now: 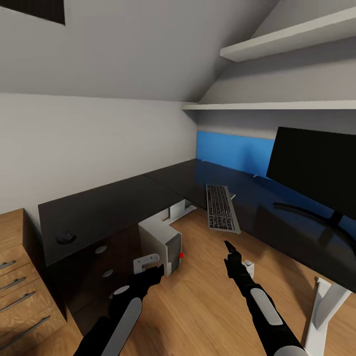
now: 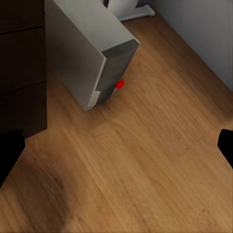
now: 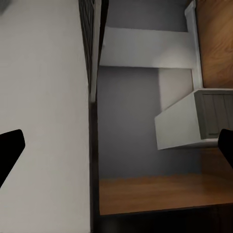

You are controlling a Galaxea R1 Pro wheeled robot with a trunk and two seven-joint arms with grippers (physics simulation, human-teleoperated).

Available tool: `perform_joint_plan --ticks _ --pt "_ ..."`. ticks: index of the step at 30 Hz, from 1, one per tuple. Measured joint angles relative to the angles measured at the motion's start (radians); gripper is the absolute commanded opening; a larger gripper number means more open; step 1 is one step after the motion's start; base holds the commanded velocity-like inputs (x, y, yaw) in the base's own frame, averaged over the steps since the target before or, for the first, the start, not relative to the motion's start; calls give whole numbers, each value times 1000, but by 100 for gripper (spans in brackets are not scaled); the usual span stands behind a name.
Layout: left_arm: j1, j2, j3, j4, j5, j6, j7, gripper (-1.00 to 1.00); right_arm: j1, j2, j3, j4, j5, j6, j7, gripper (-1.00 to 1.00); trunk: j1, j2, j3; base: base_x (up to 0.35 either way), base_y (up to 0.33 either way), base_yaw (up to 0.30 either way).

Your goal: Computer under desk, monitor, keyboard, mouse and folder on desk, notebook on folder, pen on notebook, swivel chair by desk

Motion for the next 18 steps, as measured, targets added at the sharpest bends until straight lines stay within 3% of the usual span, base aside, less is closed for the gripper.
perform_joint_plan --ticks 9,18 --pt "0 0 0 0 0 0 0 100 0 -1 0 -1 0 -1 1 100 0 0 0 6 0 0" --pt "0 0 0 0 0 0 0 100 0 -1 0 -1 0 -1 1 100 0 0 0 120 0 0"
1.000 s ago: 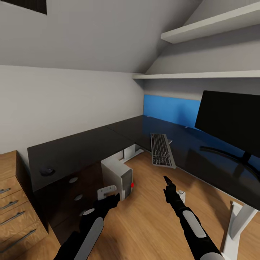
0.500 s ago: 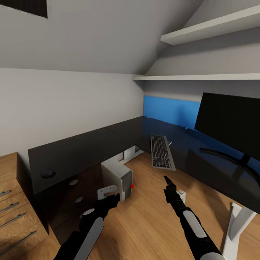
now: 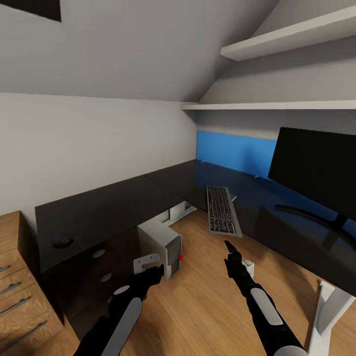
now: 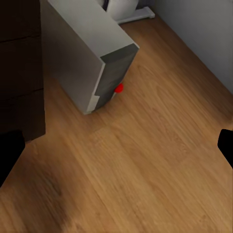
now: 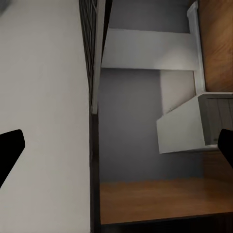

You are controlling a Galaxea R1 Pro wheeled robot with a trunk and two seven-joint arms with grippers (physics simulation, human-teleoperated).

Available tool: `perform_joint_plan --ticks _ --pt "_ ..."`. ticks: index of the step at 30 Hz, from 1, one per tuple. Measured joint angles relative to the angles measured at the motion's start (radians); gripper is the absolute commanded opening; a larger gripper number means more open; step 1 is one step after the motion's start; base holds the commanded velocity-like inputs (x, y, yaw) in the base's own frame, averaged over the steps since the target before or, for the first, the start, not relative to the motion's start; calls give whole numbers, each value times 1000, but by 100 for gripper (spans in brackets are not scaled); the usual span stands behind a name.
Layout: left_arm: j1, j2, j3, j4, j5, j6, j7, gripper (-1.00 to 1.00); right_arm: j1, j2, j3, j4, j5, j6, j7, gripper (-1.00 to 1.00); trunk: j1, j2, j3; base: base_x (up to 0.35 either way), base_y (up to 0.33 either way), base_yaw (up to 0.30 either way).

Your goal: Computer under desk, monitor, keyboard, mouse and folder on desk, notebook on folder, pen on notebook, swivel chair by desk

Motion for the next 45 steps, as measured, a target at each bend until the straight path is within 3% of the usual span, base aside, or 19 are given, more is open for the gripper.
perform_joint_plan --ticks 36,45 --pt "1 0 -2 0 0 0 0 100 0 1 -1 1 0 0 0 100 0 0 0 123 0 0" --pt "1 1 -17 1 1 0 0 100 0 1 -1 0 0 0 0 100 0 0 0 54 0 0"
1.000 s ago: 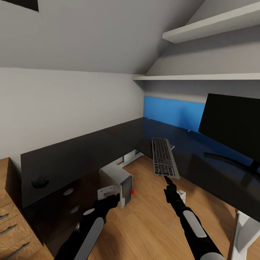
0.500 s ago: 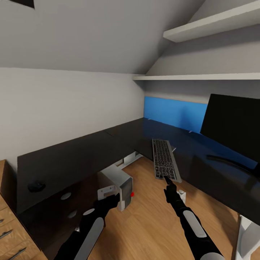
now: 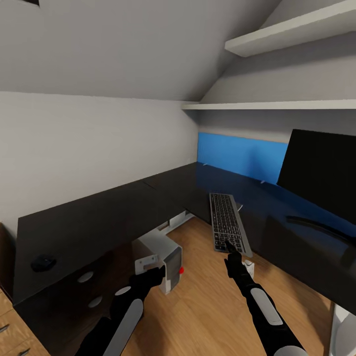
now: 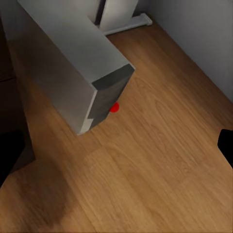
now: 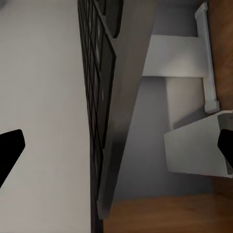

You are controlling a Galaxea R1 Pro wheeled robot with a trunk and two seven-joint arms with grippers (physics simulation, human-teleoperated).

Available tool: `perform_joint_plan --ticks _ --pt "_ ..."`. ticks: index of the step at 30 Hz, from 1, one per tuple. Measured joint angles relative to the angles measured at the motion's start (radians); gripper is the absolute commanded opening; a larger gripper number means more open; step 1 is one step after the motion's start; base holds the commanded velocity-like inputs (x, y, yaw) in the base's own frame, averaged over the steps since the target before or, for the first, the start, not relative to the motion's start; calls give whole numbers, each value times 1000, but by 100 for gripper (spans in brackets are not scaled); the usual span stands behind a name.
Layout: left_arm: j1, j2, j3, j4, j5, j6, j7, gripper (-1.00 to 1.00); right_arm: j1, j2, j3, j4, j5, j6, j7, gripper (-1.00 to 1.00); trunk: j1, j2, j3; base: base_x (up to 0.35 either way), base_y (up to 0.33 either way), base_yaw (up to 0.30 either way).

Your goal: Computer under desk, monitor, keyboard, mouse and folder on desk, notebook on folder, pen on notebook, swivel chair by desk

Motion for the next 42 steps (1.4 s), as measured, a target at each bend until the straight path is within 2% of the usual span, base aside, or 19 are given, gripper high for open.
perform_joint_plan --ticks 27,28,42 --pt "0 1 -3 1 1 0 0 100 0 -1 1 0 1 -1 -2 100 0 0 0 44 0 0" --pt "0 1 -3 1 1 0 0 100 0 -1 1 0 1 -2 -2 -100 0 0 0 0 0 0" --pt "0 1 -3 1 1 0 0 100 0 -1 1 -1 0 -2 1 -100 0 0 0 0 0 0"
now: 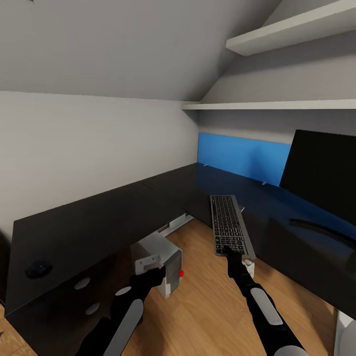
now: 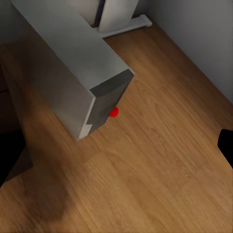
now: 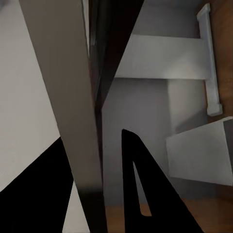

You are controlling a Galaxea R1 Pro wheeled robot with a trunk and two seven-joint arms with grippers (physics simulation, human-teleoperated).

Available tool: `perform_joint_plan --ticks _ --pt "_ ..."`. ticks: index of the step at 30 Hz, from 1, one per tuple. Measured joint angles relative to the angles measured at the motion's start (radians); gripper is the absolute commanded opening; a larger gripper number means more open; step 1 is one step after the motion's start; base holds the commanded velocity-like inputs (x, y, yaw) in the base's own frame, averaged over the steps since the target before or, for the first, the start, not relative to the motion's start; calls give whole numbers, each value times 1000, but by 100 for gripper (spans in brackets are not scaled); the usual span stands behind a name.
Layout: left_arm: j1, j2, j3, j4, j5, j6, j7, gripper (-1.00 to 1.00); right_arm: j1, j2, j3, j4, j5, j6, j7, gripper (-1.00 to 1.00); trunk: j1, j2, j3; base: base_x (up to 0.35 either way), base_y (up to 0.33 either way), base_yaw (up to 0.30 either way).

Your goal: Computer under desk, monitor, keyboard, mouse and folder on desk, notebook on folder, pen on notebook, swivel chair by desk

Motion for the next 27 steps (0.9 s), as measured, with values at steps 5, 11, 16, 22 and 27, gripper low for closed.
perform_joint_plan --ticks 5,11,16,22,27 --pt "0 0 0 0 0 0 1 100 1 0 0 0 -1 0 0 -100 0 0 0 0 0 0" --pt "0 0 0 1 0 0 2 100 0 -1 0 -2 -2 2 2 -100 0 0 0 0 0 0" --pt "0 -1 0 1 0 0 2 100 1 0 2 -8 -2 3 4 -100 0 0 0 0 0 0" --pt "0 -2 0 1 0 0 2 100 0 1 2 -28 -4 47 5 -100 -23 42 19 0 0 0" --pt "0 -3 -1 28 -1 -1 2 100 0 2 2 -35 -4 59 5 -100 -42 77 34 0 0 0"
